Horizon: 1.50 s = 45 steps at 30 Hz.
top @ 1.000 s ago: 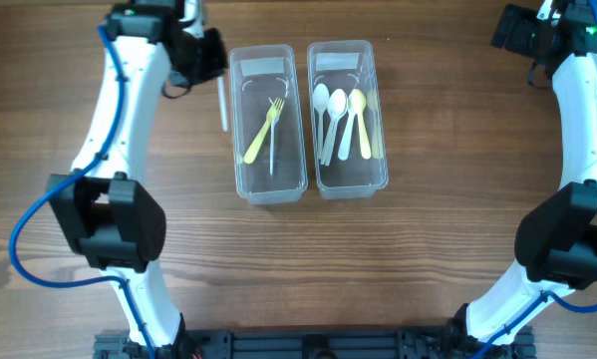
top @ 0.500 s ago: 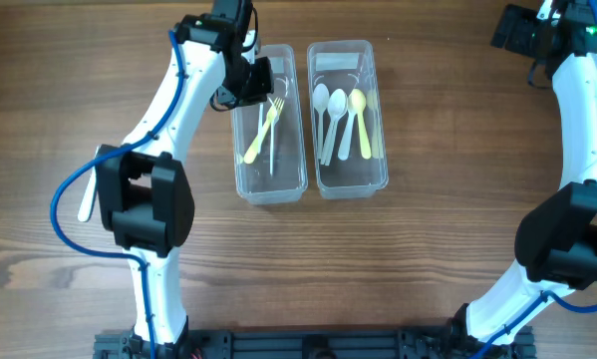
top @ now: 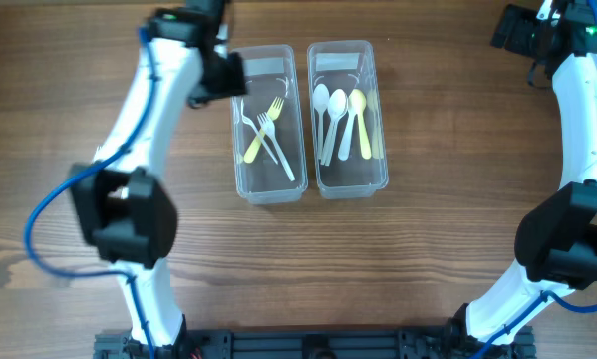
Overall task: Pack container
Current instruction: 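Move the left gripper back to the remaining white fork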
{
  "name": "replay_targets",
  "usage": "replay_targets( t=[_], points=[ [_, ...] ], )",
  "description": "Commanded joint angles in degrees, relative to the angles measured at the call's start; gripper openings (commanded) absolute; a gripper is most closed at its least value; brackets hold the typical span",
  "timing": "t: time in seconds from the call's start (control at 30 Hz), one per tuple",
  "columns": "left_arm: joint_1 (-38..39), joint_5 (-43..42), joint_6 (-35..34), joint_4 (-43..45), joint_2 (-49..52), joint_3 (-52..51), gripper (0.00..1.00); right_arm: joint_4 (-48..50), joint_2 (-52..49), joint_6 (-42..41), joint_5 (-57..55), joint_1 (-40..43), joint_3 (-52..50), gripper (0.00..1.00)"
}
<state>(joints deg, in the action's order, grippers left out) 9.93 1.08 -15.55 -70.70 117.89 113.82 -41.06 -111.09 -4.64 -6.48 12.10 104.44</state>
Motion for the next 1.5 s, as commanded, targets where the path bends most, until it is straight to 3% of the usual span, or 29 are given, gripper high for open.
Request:
replay_targets(
  t=[0.0, 0.07, 0.23, 0.47, 1.1, 1.47],
  points=[
    [-5.81, 7.67, 3.61, -3.61, -5.97, 2.19, 0.60, 0.28, 0.72, 0.15, -0.61, -0.28, 0.17, 1.00],
    [-8.74, 7.78, 3.85, -6.64, -6.21, 2.19, 0.57, 0.28, 0.72, 0.15, -0.61, -0.28, 0.17, 1.00],
    [-14.56, 7.80, 8.87, -12.44, -5.60, 1.42, 0.58, 0.28, 0.72, 0.15, -0.63, -0.28, 0.17, 1.00],
    [-19.30, 7.74, 10.23, -11.76, -5.49, -2.45, 0.56, 0.28, 0.72, 0.15, -0.61, -0.28, 0.17, 1.00],
    [-21.66, 5.81, 21.18, 8.37, -5.49, -26.40, 0.58, 0.28, 0.72, 0.15, -0.61, -0.28, 0.17, 1.00],
    [-28.00, -4.02, 28.39, 17.31, -5.27, -33.35, 0.59, 0.28, 0.72, 0.15, -0.61, -0.28, 0.17, 1.00]
  ],
)
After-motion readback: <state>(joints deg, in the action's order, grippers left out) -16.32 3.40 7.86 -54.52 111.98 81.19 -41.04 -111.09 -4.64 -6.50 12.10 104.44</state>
